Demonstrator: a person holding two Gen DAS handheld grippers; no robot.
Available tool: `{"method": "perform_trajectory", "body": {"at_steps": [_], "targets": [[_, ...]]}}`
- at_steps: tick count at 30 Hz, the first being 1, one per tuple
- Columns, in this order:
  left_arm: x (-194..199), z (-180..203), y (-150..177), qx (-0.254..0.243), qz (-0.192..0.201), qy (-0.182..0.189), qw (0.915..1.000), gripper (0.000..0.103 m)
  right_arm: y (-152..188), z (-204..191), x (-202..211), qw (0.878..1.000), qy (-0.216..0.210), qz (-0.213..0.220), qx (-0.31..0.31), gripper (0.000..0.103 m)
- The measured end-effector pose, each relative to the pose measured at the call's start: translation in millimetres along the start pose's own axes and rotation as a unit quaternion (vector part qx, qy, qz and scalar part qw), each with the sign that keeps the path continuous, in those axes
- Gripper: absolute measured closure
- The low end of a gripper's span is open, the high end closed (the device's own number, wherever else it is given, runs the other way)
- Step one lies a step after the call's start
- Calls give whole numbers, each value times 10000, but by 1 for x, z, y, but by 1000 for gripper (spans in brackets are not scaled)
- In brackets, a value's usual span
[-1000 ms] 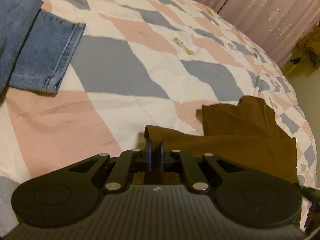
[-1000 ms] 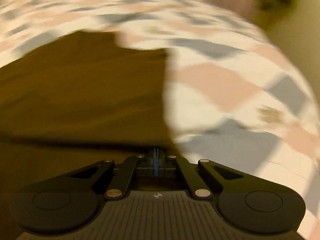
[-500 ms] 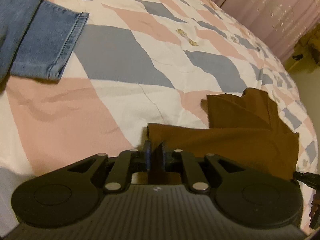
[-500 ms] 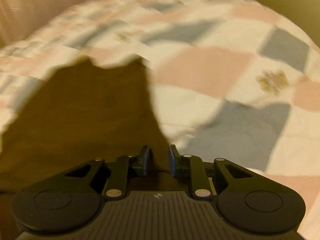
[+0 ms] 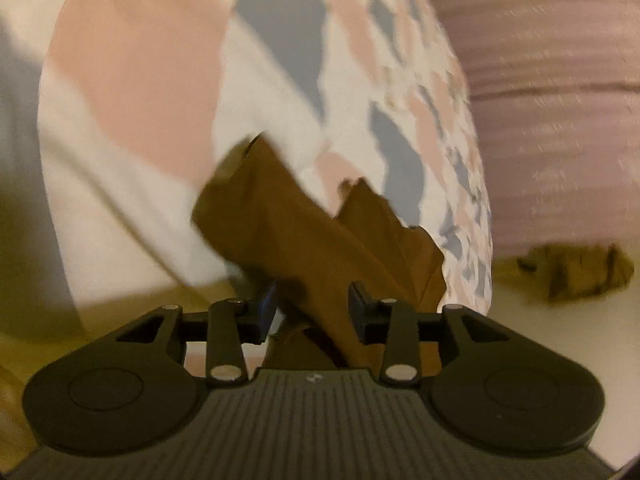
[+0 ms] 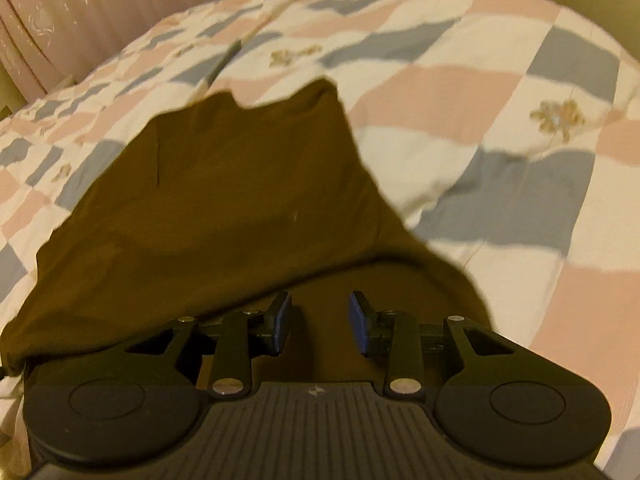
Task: Fold clothes
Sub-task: 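Fold the shirt over again with the left gripper while the right gripper smooths it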
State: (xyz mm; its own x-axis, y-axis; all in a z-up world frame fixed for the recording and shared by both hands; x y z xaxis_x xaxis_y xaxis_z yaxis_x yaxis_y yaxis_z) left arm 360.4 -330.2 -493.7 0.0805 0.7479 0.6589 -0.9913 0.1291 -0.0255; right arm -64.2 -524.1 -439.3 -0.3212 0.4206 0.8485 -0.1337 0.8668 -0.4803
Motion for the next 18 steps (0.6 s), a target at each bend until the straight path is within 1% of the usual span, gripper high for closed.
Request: {"method": "perform_trajectory", "body": {"at_steps": [3,5,6,7,8,9,10,11,12,13,14,15,16,17,18], "targets": [[-11,-17,0,573,321,-110,9978,66,1,-3,0,9999,-44,-30,96,62],[-13,-26,-4,927,552,-70,9941,66,1,-3,-1,9998,-66,-49,164,62],[-12,-27,-6,1034,654,-57,9925,73,2,-2,0,9998,-82,-52,168,62],[-12,-25,-7,984,736,-132,9923,79,2,-1,0,9998,-100,-55,169,62],[-11,-20,-7,787,818,-252,9932,100,2,-1,0,9998,-118,-58,170,62],[-10,-6,-6,229,897,-483,9945,103,3,1,1,9998,-136,-57,167,62],[-9,9,-6,-329,972,-712,9922,103,3,2,2,9997,-154,-57,164,62],[-8,27,-4,-998,1069,-931,9849,103,3,3,4,9997,-172,-56,160,62],[-7,54,4,-1933,1217,-1124,9670,103,3,5,5,9997,-185,-52,158,62],[-8,83,15,-2858,1344,-1277,9402,103,3,7,6,9997,-196,-48,156,62],[-12,111,31,-3747,1421,-1328,9065,103,2,10,8,9997,-206,-40,139,62],[-19,135,53,-4528,1449,-1314,8699,103,1,13,9,9997,-221,-30,113,62],[-28,157,80,-5225,1421,-1253,8313,103,0,16,10,9997,-239,-21,82,62],[-41,171,105,-5734,1312,-1202,7997,103,-1,19,12,9996,-258,-14,55,62],[-56,178,129,-6100,1150,-1199,7748,100,-2,22,13,9996,-279,-7,29,62]]}}
Point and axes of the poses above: each gripper's, at about its wrist camera, not at the fingertips, and x roughly against the way its jaws point, z to its right, y to its underside, the point moved 9 cm from there along -x, roughly the way its jaws point, and after that the axes turned 1 degree about -y, right-handed, at the moved point
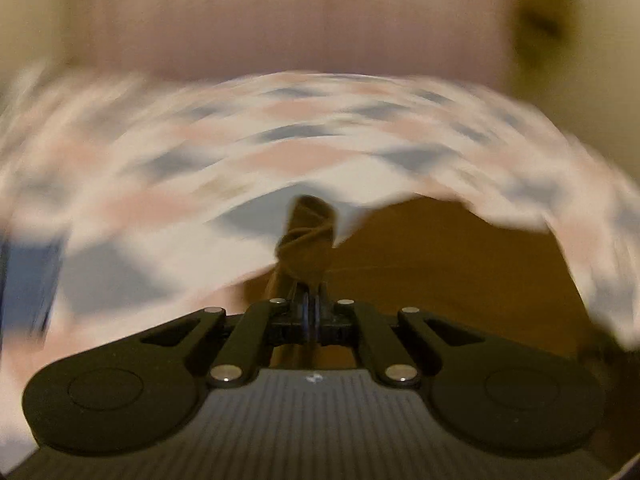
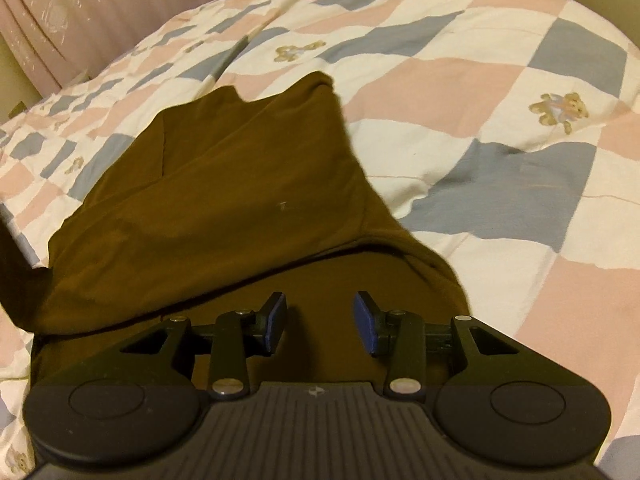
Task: Fold clothes
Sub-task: 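Fold the shirt over again with the left gripper while the right gripper smooths it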
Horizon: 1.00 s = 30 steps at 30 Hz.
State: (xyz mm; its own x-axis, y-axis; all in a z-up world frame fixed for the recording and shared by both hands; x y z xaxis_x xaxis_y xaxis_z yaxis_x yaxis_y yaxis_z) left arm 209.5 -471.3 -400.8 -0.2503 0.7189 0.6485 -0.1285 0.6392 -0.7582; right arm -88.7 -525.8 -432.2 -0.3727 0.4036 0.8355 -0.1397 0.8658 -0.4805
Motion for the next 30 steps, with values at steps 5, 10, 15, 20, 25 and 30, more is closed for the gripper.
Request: {"method": "perform_trajectory", "body": {"at_steps": [5,10,15,20,25,30], "targets": [[-53,94,54,-1447,-844,327,9853,80,-6,13,9,9999,-99,8,37,60],[-10,93,53,-1064,-637,941,9878,72,-19,24,18,9994,-259,91,217,58],[0,49,20,600,-352,1328,9887,83,-39,-2,12,9937,-860,237,684,58],[-56,27,39,951,-909,760,9884,96,-63,-23,-14,9845,-1281,380,1139,59],[-54,45,46,-273,-895,478,9945,95,-61,-9,-49,9827,-1292,-348,1284,62],[-46,10,-23,-56,-405,918,9949,65,-111,-22,-34,9676,-2071,-366,1400,59]]}}
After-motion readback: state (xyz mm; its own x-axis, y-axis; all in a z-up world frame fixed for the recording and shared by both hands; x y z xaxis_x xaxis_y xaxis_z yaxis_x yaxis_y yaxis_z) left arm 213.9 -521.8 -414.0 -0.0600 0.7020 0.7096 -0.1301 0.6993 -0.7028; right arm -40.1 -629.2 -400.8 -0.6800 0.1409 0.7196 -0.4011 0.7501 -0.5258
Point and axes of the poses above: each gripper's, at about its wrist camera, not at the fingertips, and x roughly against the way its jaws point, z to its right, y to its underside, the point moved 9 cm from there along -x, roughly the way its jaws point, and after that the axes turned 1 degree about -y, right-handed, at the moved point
